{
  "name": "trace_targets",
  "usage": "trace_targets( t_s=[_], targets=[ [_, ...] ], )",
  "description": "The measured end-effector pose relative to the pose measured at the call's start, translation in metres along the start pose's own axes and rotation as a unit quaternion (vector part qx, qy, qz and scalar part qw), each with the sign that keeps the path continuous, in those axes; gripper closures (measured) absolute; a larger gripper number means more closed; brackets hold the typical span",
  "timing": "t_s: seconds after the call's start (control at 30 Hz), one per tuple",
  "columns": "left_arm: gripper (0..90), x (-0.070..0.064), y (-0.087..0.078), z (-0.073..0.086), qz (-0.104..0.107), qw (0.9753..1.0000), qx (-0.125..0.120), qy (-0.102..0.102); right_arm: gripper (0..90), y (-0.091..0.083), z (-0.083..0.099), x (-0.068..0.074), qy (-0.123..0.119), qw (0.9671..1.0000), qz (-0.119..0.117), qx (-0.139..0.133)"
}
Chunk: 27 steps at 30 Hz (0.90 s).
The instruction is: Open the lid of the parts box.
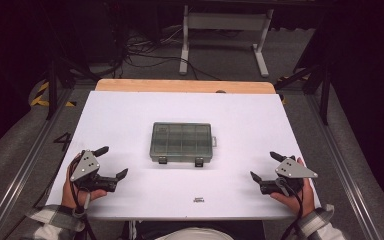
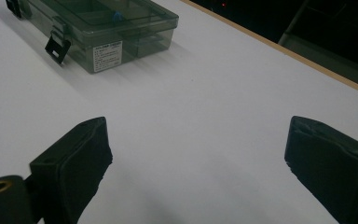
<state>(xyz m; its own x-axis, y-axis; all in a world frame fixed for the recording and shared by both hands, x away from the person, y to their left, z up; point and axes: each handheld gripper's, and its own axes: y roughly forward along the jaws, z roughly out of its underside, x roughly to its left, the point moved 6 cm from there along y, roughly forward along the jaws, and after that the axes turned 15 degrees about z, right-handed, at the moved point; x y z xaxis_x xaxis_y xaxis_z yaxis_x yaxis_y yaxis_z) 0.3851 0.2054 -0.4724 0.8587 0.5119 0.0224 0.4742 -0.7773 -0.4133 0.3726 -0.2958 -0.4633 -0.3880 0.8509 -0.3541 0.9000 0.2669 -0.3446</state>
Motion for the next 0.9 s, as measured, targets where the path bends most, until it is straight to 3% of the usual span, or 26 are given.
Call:
trace_targets(
  t_s=[0.1, 0.27, 0.43, 0.67, 0.9],
  targets=[
    [3.5, 0.001, -0.003, 0.000, -0.008, 1.0000, 0.000, -0.002, 7.1, 0.003, 0.003, -0.001, -0.001, 1.0000, -0.002, 0.004],
    [3.5, 0.001, -0.003, 0.000, -0.002, 1.0000, 0.000, -0.001, 7.0, 0.005, 0.003, -0.003, 0.007, 1.0000, -0.002, 0.007],
    [3.3, -0.003, 0.001, 0.000, 0.021, 0.9998, 0.004, -0.002, 6.9, 0.005, 0.004, -0.002, 0.003, 0.9999, -0.002, 0.010],
    [6.6, -0.010, 0.014, 0.002, 0.044, 0.9976, 0.054, 0.002, 7.7, 0.008, -0.004, -0.001, 0.002, 1.0000, 0.007, 0.004],
    [8.7, -0.010, 0.020, -0.004, 0.052, 0.9968, 0.060, 0.004, 12.1, 0.015, -0.012, 0.006, 0.002, 0.9995, -0.026, 0.016]
  ],
)
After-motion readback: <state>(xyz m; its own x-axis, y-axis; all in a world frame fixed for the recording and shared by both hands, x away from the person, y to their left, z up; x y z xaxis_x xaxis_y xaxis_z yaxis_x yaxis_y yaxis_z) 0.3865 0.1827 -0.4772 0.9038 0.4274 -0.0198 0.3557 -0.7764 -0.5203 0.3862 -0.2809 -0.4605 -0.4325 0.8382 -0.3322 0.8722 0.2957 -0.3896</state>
